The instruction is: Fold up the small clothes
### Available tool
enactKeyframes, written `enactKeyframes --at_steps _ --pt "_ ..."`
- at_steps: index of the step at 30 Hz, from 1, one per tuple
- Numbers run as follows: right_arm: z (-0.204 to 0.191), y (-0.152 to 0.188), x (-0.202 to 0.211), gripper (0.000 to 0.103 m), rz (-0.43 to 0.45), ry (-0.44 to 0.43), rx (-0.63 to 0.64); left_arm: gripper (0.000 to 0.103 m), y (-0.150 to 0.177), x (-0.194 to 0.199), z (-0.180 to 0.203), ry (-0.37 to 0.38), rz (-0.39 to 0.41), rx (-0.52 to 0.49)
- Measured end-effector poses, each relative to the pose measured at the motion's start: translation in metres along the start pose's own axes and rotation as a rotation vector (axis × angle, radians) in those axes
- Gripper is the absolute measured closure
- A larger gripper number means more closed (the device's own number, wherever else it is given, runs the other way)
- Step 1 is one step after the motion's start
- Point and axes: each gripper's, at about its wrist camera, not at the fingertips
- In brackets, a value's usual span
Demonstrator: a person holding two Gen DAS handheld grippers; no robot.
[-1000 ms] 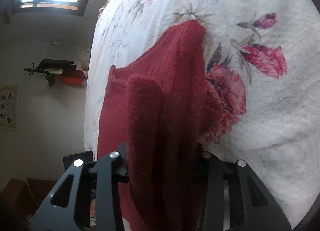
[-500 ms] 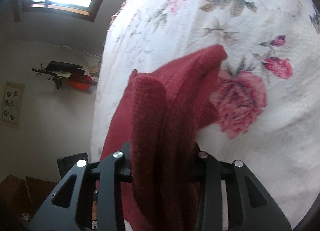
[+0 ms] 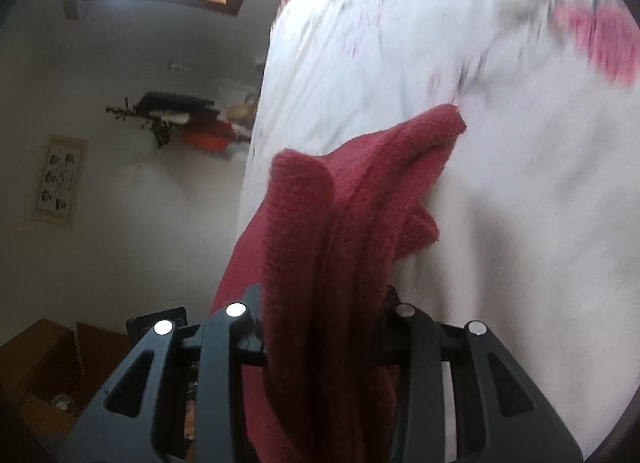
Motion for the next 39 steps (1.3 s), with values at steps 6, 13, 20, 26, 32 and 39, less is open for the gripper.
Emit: enactKeyframes --at_steps 6,13,20,26,32,39 --pt "0.027 0.049 -0.034 0.07 -0.099 0.055 -0.049 0.079 0.057 0.007 -0.059 -0.038 -0.016 0.122" --pt "0.037 0.037 -0.007 0.051 -0.058 0.113 -0.063 0.051 0.069 -0.015 -0.09 -0.115 -0.03 0.178" --pt "-0.011 0.062 0.044 0.05 0.065 0.179 0.089 0.035 0.075 0.069 -0.03 -0.348 0.209 -0.079" --pt "-0.017 0.062 0.011 0.096 0.08 0.255 0.146 0.038 0.078 0.01 -0.006 -0.161 0.089 -0.127" --pt "0.011 0.056 -0.004 0.091 0.051 0.342 0.136 0.039 0.072 -0.027 -0.012 -0.162 -0.026 -0.093" --pt "-0.035 0.057 0.019 0.079 0.103 0.269 0.264 0.039 -0.02 0.005 -0.001 -0.119 0.135 -0.152"
Point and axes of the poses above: each gripper's, at about its wrist camera, not at the fingertips, and x roughly against the way its jaws point, z to its right, y to its underside, and after that the axes turned 9 degrees about z, right-handed
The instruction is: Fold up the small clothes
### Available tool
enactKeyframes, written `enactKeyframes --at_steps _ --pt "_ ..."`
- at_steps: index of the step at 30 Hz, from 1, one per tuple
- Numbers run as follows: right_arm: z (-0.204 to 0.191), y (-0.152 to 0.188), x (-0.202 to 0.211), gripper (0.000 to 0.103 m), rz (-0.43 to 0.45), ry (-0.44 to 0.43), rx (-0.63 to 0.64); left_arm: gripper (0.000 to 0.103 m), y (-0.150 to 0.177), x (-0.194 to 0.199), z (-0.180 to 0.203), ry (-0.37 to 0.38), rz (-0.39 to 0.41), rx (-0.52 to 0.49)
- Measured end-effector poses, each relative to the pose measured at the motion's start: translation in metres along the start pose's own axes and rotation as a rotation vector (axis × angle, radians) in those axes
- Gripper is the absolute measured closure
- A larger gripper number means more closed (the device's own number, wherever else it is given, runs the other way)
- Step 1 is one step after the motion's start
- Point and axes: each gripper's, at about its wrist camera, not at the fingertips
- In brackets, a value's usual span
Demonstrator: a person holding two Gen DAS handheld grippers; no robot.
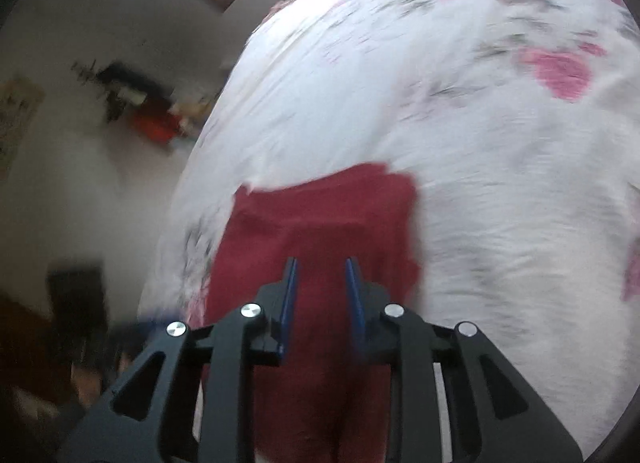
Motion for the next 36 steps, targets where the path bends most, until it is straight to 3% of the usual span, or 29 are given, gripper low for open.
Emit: enactKeyframes --at_steps 2,3,4,5,7,9,12,14,15,17,19,21,24,26,27,29,32,34,36 --pt "0.005 0.005 -0.029 0.087 -0.085 0.045 0.043 0.04 -0.023 -0.026 -0.017 -0.032 -0.01 0.025" --pt "0.013 0.006 -0.037 0.103 -0.103 0.088 0.052 0.043 -0.029 -0.039 -0.023 -0.052 -0.028 0.021" --pt "0.025 0.007 -0.048 0.103 -0.119 0.128 0.06 0.053 -0.033 -0.059 -0.032 -0.088 -0.063 0.028" --pt "0.036 0.007 -0.051 0.103 -0.122 0.114 0.019 0.057 -0.033 -0.076 -0.041 -0.102 -0.097 0.046" --pt "0.037 0.003 -0.042 0.103 -0.113 0.089 -0.012 0.057 -0.035 -0.083 -0.037 -0.124 -0.112 0.02" --pt "0.014 0.004 -0.019 0.095 -0.087 0.065 0.036 0.057 -0.036 -0.068 -0.021 -0.136 -0.095 -0.015" --pt "-0.021 0.024 -0.002 0.095 -0.121 0.018 0.14 0.056 -0.031 -0.028 0.002 -0.052 -0.027 -0.046" --pt "-0.032 0.044 -0.016 0.098 -0.191 0.056 0.209 0.056 -0.011 -0.019 0.009 -0.041 -0.038 -0.052" --pt "-0.029 0.054 -0.028 0.101 -0.222 0.117 0.244 0.057 0.0 -0.023 0.004 -0.063 -0.064 -0.053" --pt "-0.014 0.059 -0.04 0.103 -0.227 0.146 0.223 0.063 0.021 -0.043 -0.006 -0.134 -0.114 -0.068" --pt "-0.019 0.052 -0.029 0.103 -0.217 0.151 0.192 0.063 0.023 -0.04 -0.01 -0.164 -0.098 -0.077" --pt "-0.039 0.049 -0.01 0.094 -0.191 0.151 0.228 0.061 0.021 -0.015 0.005 -0.129 -0.054 -0.035" --pt "-0.062 0.064 0.015 0.094 -0.187 0.121 0.254 0.058 0.041 0.032 0.016 -0.096 0.008 -0.064" --pt "-0.067 0.086 0.007 0.094 -0.225 0.162 0.288 0.058 0.059 0.033 0.018 -0.122 -0.012 -0.07" --pt "-0.06 0.098 -0.008 0.097 -0.263 0.221 0.308 0.058 0.07 0.025 0.014 -0.178 -0.045 -0.089" --pt "-0.051 0.112 -0.025 0.103 -0.282 0.274 0.316 0.058 0.08 0.004 0.001 -0.223 -0.08 -0.095" --pt "-0.067 0.108 -0.011 0.101 -0.237 0.271 0.291 0.057 0.079 0.013 0.0 -0.223 -0.045 -0.045" --pt "-0.08 0.107 0.011 0.096 -0.191 0.284 0.296 0.051 0.084 0.045 0.013 -0.164 0.0 -0.042" --pt "-0.086 0.109 0.021 0.096 -0.183 0.281 0.288 0.045 0.097 0.067 0.019 -0.161 0.03 -0.06"
Point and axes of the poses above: each gripper's, at about its wrist camera, not at the fingertips, and x roughly against the way its jaws point, z to its right, y to its underside, and after that the axes turned 9 degrees about z, right-handed
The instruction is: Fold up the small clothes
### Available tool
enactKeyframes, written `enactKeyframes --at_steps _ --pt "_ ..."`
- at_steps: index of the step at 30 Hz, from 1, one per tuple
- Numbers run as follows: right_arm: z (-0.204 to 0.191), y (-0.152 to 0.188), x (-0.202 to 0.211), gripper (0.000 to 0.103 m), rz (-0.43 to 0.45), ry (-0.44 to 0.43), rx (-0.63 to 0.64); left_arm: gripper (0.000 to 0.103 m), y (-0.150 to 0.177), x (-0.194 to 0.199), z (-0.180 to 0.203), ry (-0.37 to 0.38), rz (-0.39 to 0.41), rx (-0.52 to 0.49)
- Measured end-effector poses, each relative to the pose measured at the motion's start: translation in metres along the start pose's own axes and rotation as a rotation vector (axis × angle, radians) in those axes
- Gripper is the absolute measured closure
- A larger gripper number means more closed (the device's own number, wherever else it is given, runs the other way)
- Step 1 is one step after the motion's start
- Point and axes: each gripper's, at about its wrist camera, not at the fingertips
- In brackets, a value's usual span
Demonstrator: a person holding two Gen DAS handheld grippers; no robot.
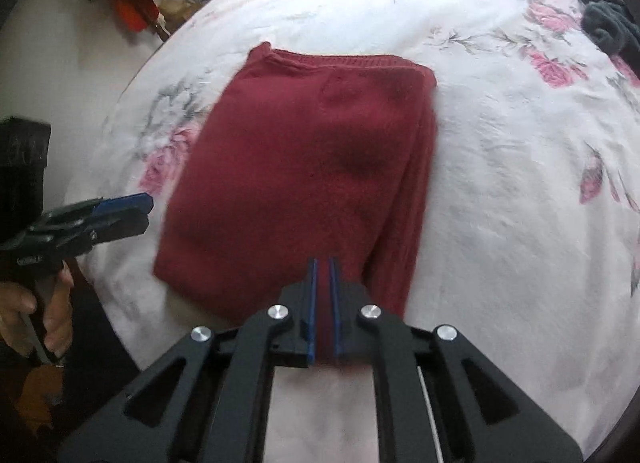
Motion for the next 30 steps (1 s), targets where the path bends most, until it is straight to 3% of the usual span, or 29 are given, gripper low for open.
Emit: enactKeyframes --at_steps 4,6,9,11,13,15,17,19,22,26,30 --pt "0.007 0.029 -0.033 0.099 -0.113 0.098 -0.013 0.045 0.023 -0.031 -0.012 -0.073 -0.102 0.006" --pt "0.008 0.031 -0.036 0.098 -0.107 0.102 -0.049 0.045 0.028 -0.045 -0.021 -0.098 -0.134 0.029" --pt "0.001 0.024 -0.001 0.089 -0.041 0.102 -0.081 0.044 0.023 -0.013 -0.01 -0.089 -0.086 0.057" --pt "-0.005 0.023 0.032 0.077 0.019 0.11 -0.108 0.034 0.025 0.014 0.001 -0.102 -0.049 0.036" --pt "-0.015 0.028 0.068 0.034 0.077 0.136 -0.114 0.025 0.03 0.051 0.018 -0.156 0.005 -0.031" --pt "-0.031 0.038 0.092 0.021 0.107 0.173 -0.091 0.018 0.045 0.092 0.035 -0.233 0.067 -0.089" --pt "-0.055 0.055 0.117 0.011 0.135 0.226 -0.074 0.017 0.058 0.117 0.048 -0.293 0.062 -0.096" --pt "-0.077 0.072 0.14 0.01 0.16 0.312 -0.057 0.016 0.074 0.141 0.063 -0.385 0.044 -0.118" --pt "-0.114 0.094 0.173 0.005 0.213 0.394 -0.034 0.016 0.095 0.182 0.088 -0.481 0.079 -0.179" --pt "-0.149 0.115 0.222 0.004 0.291 0.388 -0.036 0.016 0.106 0.227 0.108 -0.433 0.079 -0.134" --pt "-0.175 0.119 0.278 0.003 0.35 0.376 -0.024 0.016 0.103 0.292 0.14 -0.422 0.168 -0.188"
Point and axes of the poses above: each gripper's, at about its wrist camera, not at the fingertips, and x roughly against the way its jaws point, z to its right, y to its underside, and after that the axes turned 9 degrees about z, right-handed
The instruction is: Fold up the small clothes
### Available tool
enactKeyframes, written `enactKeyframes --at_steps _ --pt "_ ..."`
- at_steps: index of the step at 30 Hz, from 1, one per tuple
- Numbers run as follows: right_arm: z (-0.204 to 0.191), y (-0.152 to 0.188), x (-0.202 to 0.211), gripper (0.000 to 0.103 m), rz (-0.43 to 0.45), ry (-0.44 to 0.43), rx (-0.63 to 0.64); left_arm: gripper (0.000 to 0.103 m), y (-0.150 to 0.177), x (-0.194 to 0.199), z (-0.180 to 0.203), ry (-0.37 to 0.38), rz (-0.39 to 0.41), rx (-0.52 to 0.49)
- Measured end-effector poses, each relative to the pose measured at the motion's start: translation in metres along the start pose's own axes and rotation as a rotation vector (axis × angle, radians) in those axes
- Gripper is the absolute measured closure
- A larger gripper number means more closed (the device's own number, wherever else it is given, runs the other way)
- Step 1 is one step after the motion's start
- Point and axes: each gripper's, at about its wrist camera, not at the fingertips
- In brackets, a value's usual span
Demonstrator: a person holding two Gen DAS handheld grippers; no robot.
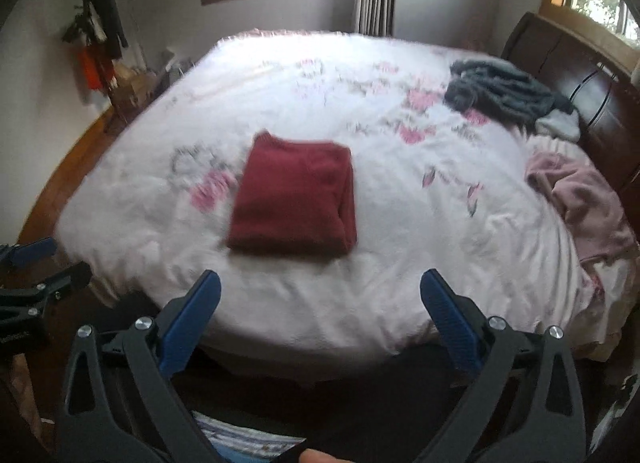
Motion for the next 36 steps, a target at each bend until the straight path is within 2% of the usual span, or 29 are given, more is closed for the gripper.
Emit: enactKeyframes --at_steps 4,9,19,36 --pt "0.0 -0.019 0.054 0.003 0.055 -0.016 -0.04 0.015 -0.015 0.038 -0.004 0.064 0.015 0.035" --pt "-0.019 -0.021 0.077 0.003 0.043 0.039 0.032 0.015 -0.014 0.062 0.007 0.015 0.031 -0.017" --pt "-0.028 -0.008 0.064 0.003 -0.005 0.006 0.017 0.015 -0.001 0.055 0.013 0.019 0.002 0.005" --pt "-0.021 -0.012 0.038 0.003 -0.042 0.005 0.01 0.015 -0.009 0.037 0.018 0.022 -0.024 0.008"
Point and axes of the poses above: each gripper's, at about its wrist camera, not at the fingertips, and x roughly against the way its jaws point, z to its right, y to its underside, and after that the axes turned 9 degrees about z, right-handed
